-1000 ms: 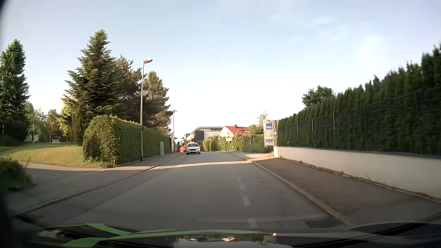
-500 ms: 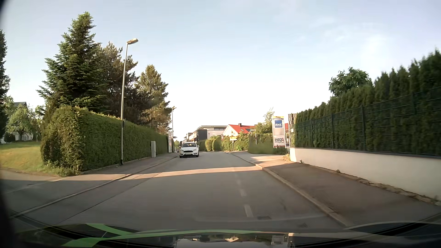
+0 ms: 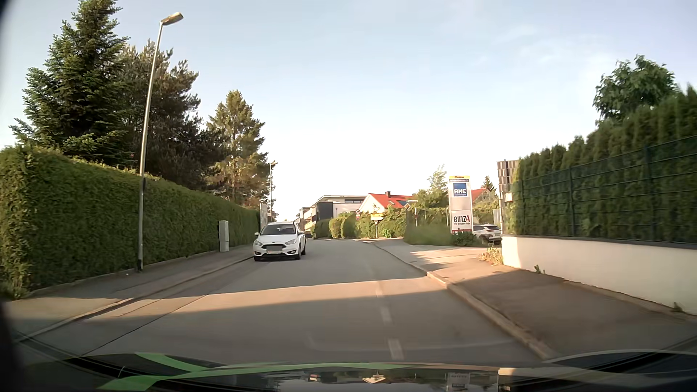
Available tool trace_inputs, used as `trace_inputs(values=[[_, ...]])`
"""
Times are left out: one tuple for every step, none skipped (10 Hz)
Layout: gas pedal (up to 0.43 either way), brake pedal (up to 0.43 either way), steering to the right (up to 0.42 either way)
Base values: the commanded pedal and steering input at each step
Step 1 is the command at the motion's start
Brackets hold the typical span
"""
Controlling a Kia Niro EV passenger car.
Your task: Follow the waypoints while adhering to traffic rules and regulations
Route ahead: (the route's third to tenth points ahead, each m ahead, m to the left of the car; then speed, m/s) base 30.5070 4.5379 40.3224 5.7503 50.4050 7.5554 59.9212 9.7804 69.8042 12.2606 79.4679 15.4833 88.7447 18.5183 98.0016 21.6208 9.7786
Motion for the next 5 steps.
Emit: trace_inputs(values=[[0.169,0.0,-0.025],[0.169,0.0,-0.025],[0.169,0.0,-0.026],[0.169,0.0,-0.026],[0.169,0.0,-0.027]])
